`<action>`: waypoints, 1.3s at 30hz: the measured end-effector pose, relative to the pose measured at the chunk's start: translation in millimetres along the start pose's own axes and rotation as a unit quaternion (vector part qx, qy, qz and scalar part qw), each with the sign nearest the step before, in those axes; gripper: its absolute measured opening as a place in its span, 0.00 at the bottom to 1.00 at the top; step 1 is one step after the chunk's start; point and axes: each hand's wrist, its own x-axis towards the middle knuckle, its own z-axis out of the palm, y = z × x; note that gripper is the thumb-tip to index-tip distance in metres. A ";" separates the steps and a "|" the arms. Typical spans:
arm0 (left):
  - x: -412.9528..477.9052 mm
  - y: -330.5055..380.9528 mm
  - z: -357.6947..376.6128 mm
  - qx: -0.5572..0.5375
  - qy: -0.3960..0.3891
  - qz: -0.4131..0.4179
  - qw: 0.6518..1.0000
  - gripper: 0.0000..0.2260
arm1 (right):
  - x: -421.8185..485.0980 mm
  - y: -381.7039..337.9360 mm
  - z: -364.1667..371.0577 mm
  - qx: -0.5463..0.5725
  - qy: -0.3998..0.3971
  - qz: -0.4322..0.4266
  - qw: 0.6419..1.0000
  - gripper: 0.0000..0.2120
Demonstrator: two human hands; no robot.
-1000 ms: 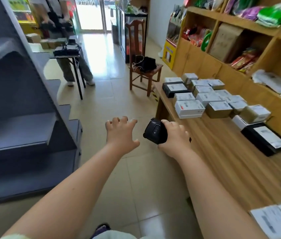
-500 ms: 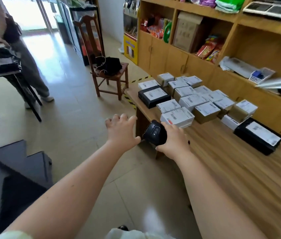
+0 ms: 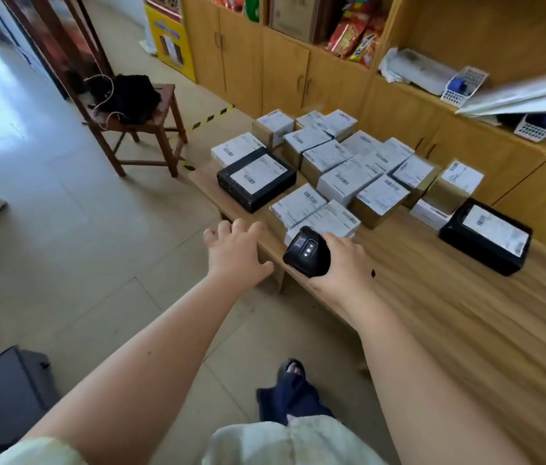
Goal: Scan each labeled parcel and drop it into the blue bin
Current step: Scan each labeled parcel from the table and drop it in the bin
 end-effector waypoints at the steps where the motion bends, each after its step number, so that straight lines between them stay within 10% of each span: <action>1: 13.8 2.6 2.3 0.000 -0.002 0.003 1.000 0.32 | 13.7 3.7 -0.2 -0.001 -0.003 0.003 1.000 0.37; 24: 216.3 63.2 76.5 -0.029 -0.167 -0.011 0.985 0.46 | 196.4 80.7 -1.6 0.021 -0.058 0.097 0.993 0.39; 39: 246.6 39.9 55.0 -0.039 -0.004 0.127 0.991 0.39 | 218.5 62.9 -11.4 -0.143 0.005 0.078 0.987 0.39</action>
